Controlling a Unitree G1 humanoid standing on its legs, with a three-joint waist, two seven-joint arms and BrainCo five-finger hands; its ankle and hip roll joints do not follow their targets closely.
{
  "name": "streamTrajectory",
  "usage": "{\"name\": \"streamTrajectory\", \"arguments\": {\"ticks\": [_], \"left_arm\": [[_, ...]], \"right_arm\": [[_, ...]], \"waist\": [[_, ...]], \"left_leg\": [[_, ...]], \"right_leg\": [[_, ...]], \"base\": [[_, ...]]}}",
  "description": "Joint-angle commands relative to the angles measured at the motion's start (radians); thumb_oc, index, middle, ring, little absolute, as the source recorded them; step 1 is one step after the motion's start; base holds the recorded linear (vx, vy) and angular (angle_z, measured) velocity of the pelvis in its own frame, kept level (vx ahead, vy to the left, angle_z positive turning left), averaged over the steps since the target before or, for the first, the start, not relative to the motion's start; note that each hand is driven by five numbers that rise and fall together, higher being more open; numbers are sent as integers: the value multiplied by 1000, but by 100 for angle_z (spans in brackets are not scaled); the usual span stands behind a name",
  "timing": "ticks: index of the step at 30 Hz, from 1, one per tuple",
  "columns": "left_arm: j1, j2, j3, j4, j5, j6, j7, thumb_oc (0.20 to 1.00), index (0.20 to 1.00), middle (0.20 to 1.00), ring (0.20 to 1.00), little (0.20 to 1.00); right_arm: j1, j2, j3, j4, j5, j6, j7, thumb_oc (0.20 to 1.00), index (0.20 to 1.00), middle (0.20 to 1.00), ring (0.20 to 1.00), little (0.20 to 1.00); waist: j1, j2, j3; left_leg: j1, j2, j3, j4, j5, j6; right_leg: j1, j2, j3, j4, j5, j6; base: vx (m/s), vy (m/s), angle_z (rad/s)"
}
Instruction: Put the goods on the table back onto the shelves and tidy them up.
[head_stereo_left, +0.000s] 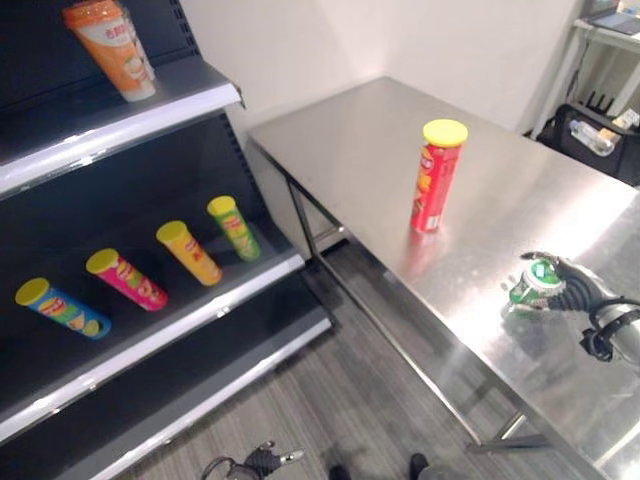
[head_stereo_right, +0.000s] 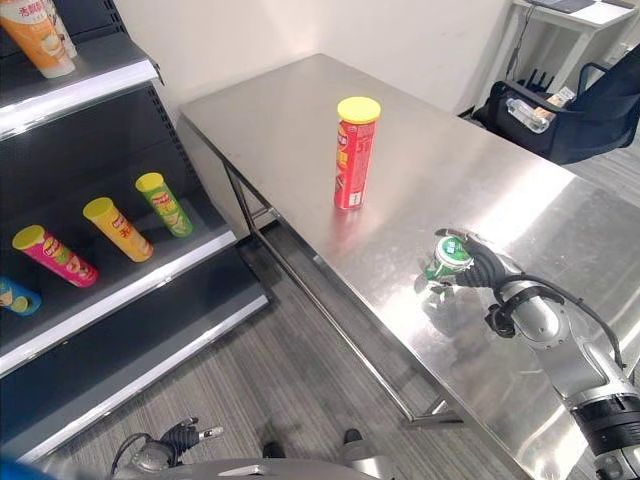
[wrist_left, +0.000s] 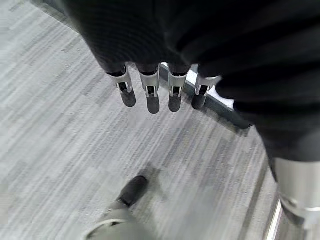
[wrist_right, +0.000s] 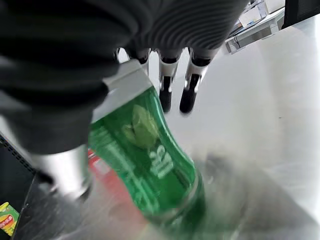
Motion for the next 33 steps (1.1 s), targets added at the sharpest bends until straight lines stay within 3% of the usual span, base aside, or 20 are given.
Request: {"name": "streamTrajectory", "arguments": {"ticks": [1,8,12,18,21,25,28,29,30,31,33], "left_arm": [[-58,31,-5,48,22,-14,6,1000,1000,1000,1000,1000],[-48,29,16,42,17,-16,15,1000,1000,1000,1000,1000],[-37,24,40,31,-6,-18,28,1000,1000,1000,1000,1000],[-19,20,66,19,-31,-14,37,1000,1000,1000,1000,1000],[-9,20,74,15,-36,-13,35,1000,1000,1000,1000,1000],[7,19,75,10,-48,-10,34,1000,1000,1000,1000,1000],[-4,23,69,-12,-64,-14,40,1000,1000,1000,1000,1000],[-23,25,60,-30,-78,-12,49,1000,1000,1000,1000,1000],[-24,24,61,-31,-78,-11,50,1000,1000,1000,1000,1000],[-29,19,53,-60,-95,-16,52,1000,1000,1000,1000,1000],[-28,18,54,-61,-95,-16,53,1000,1000,1000,1000,1000]], "right_arm": [[-45,-56,26,-12,-8,-17,-19,200,200,200,200,200],[-2,-69,-64,-73,-37,-29,-54,200,200,200,200,200],[30,-90,-187,-156,-59,-42,-106,200,200,200,200,200],[-20,-95,-285,-308,-81,-64,-163,200,200,200,200,200],[-64,-89,-265,-357,-68,-75,-153,200,200,200,200,200],[-189,-67,-121,-432,-19,-105,-106,200,200,200,200,200],[-246,-69,-66,-458,5,-115,-100,200,200,200,200,200],[-264,-81,-55,-454,7,-111,-112,200,200,200,200,200],[-268,-81,-52,-452,7,-112,-113,200,200,200,200,200],[-276,-92,-33,-443,-8,-104,-119,200,200,200,200,200],[-278,-93,-31,-442,-8,-104,-120,200,200,200,200,200]], "waist": [[52,-33,-29],[54,-37,-31],[58,-40,-34],[86,-44,-36],[101,-44,-35],[145,-47,-26],[173,-61,16],[179,-68,46],[171,-66,43],[169,-58,44],[168,-58,44]], "left_leg": [[58,71,46,14,-45,-94],[62,73,38,14,-46,-96],[64,79,27,14,-44,-99],[59,96,-2,14,-26,-106],[53,102,-13,19,-17,-110],[25,122,-50,55,0,-121],[-78,120,-89,185,1,-131],[-166,139,-79,278,45,-152],[-178,140,-88,288,42,-153],[-182,184,-52,270,66,-157],[-179,183,-52,265,68,-157]], "right_leg": [[-35,-51,-29,45,-15,79],[-24,-49,-39,47,-23,77],[-16,-43,-45,46,-32,73],[-4,-24,-57,42,-49,56],[4,-16,-67,33,-52,51],[18,6,-92,23,-67,30],[22,-1,-113,26,-76,16],[29,-14,-155,25,-78,8],[27,-12,-162,24,-78,7],[33,-20,-200,20,-80,13],[34,-19,-201,20,-80,12]], "base": [[0,0,0],[4,-13,3],[-3,-52,10],[-20,-79,9],[-37,-106,15],[-51,-124,20],[-155,-99,33],[-172,-47,66],[-120,17,101],[2,36,116],[38,65,85]]}}
